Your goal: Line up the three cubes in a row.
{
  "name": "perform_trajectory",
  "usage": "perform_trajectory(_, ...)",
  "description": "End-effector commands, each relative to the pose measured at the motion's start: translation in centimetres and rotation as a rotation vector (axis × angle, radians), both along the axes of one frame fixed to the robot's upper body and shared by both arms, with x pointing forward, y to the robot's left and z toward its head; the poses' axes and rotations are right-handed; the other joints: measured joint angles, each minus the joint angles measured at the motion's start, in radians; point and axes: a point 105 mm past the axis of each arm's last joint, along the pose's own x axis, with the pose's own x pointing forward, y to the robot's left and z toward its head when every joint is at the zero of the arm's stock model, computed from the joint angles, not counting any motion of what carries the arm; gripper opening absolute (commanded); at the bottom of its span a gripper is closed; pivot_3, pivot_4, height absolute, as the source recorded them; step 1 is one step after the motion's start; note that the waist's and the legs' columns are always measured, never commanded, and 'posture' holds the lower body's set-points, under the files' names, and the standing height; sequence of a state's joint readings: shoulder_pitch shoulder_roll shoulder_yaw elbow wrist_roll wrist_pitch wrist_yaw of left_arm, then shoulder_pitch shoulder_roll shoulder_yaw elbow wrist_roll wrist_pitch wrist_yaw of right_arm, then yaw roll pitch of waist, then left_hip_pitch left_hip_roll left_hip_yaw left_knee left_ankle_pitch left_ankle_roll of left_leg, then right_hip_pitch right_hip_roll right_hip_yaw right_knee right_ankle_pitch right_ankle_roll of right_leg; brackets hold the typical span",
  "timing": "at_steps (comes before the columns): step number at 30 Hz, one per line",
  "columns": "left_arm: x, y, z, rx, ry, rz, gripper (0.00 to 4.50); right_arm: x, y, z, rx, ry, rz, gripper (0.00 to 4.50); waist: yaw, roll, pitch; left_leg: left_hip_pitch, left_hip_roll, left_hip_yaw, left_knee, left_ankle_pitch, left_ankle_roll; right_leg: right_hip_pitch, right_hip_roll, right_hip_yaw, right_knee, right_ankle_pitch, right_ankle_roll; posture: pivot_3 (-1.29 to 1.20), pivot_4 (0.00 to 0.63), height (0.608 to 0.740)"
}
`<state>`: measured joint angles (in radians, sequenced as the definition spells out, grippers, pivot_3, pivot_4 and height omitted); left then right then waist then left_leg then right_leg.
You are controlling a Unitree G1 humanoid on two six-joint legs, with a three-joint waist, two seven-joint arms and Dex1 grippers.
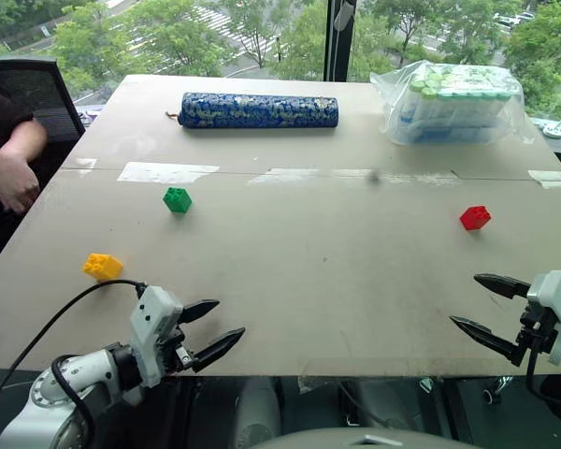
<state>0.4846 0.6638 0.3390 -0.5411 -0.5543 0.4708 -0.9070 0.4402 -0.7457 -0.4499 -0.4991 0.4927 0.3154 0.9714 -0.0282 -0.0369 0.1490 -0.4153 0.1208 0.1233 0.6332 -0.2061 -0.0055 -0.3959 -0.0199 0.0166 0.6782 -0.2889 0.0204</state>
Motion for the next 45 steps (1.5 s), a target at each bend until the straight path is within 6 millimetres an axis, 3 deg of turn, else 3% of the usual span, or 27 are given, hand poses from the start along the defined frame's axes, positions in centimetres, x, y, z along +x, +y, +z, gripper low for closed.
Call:
perform_trajectory(1, 1.4, -1.5, 1.4, -0.055, -0.104, 0.009, 4.24, 1.6, -0.4, 1.1, 0.030, -0.110, -0.115, 4.50, 0.000, 0.000, 0.000, 0.000, 0.000, 0.000, 0.000, 0.000, 0.000, 0.000, 0.000, 0.000, 0.000, 0.000, 0.000, 0.00, 0.150, 0.740)
perform_trajectory(4, 4.1, -3.5, 3.8, -0.189, -0.186, 0.021, 4.24, 5.6, -1.9, 2.2, 0.041, -0.170, -0.379, 4.50, 0.003, 0.001, 0.000, 0.000, -0.001, -0.002, 0.001, 0.000, 0.000, 0.000, 0.000, 0.000, 0.001, 0.000, 0.000, 0.00, 0.150, 0.740)
perform_trajectory(12, 4.3, -8.5, 5.9, -0.166, -0.259, -0.282, 4.24, 12.2, -5.5, 2.5, -0.029, -0.013, -0.651, 4.50, 0.005, 0.001, -0.002, 0.000, -0.007, -0.002, 0.002, 0.000, 0.002, 0.000, 0.002, 0.006, 0.001, 0.003, 0.001, 0.00, 0.150, 0.740)
perform_trajectory(16, 3.9, -9.7, 6.5, -0.161, -0.270, -0.382, 4.24, 15.2, -5.6, 2.9, -0.027, 0.065, -0.690, 4.50, 0.009, 0.005, -0.001, 0.000, -0.007, -0.003, -0.002, 0.000, 0.002, -0.001, 0.004, 0.006, 0.001, 0.004, 0.003, 0.00, 0.150, 0.740)
perform_trajectory(20, 3.3, -10.4, 6.2, -0.151, -0.274, -0.430, 4.24, 16.8, -5.9, 1.5, -0.034, 0.165, -0.705, 4.50, 0.014, 0.005, -0.001, -0.001, -0.007, -0.004, -0.003, 0.000, 0.002, -0.002, 0.005, 0.008, 0.000, 0.003, 0.004, 0.00, 0.150, 0.740)
perform_trajectory(23, 3.1, -10.6, 6.5, -0.158, -0.280, -0.421, 4.31, 17.3, -6.2, 1.0, -0.051, 0.192, -0.704, 3.70, 0.018, 0.006, -0.001, -0.002, -0.008, -0.004, -0.003, 0.000, 0.002, -0.002, 0.004, 0.008, -0.001, 0.002, 0.005, 0.00, 0.150, 0.740)
perform_trajectory(28, 2.7, -10.4, 7.0, -0.170, -0.283, -0.392, 4.31, 17.6, -6.5, 1.3, -0.064, 0.190, -0.686, 1.33, 0.014, 0.007, 0.000, -0.002, -0.009, -0.003, -0.001, 0.000, 0.002, -0.002, 0.003, 0.009, 0.000, 0.003, 0.006, 0.00, 0.150, 0.740)
perform_trajectory(30, 2.7, -10.5, 7.3, -0.176, -0.289, -0.380, 4.31, 17.7, -6.5, 1.6, -0.068, 0.177, -0.669, 1.33, 0.014, 0.007, 0.000, -0.002, -0.009, -0.004, -0.001, 0.000, 0.002, -0.002, 0.003, 0.009, 0.000, 0.003, 0.006, 0.00, 0.150, 0.740)
perform_trajectory(33, 2.8, -10.3, 7.9, -0.178, -0.300, -0.360, 4.31, 17.5, -3.3, 3.4, -0.013, 0.092, -0.455, 1.33, 0.014, 0.007, 0.000, -0.001, -0.009, -0.004, 0.000, 0.000, 0.002, -0.002, 0.003, 0.009, 0.001, 0.003, 0.006, 0.00, 0.150, 0.740)
perform_trajectory(36, 2.7, -9.5, 7.8, -0.163, -0.287, -0.334, 4.31, 15.3, 3.5, 4.2, -0.042, 0.037, -0.030, 1.33, 0.009, 0.008, 0.001, -0.001, -0.009, -0.005, -0.001, 0.000, 0.002, -0.002, 0.004, 0.009, 0.001, 0.003, 0.006, 0.00, 0.150, 0.740)
perform_trajectory(39, 2.4, -8.8, 7.4, -0.129, -0.263, -0.336, 4.31, 13.5, 9.0, 3.3, -0.159, 0.017, 0.321, 1.33, 0.000, 0.009, 0.001, 0.000, -0.009, -0.008, -0.002, 0.000, 0.002, -0.002, 0.005, 0.009, 0.001, 0.003, 0.006, 0.00, 0.150, 0.740)
perform_trajectory(42, 2.5, -8.1, 7.2, -0.094, -0.253, -0.337, 4.31, 14.6, 12.2, 2.3, -0.271, -0.018, 0.484, 1.33, -0.007, 0.009, 0.001, 0.000, -0.009, -0.010, -0.001, 0.000, 0.002, -0.002, 0.006, 0.008, 0.001, 0.002, 0.006, 0.00, 0.150, 0.740)
perform_trajectory(45, 2.6, -7.7, 7.3, -0.084, -0.254, -0.329, 4.31, 15.9, 13.8, 1.8, -0.325, -0.030, 0.536, 1.33, -0.005, 0.009, 0.002, -0.001, -0.010, -0.010, 0.000, 0.000, 0.002, -0.001, 0.004, 0.008, 0.001, 0.003, 0.006, 0.00, 0.150, 0.740)
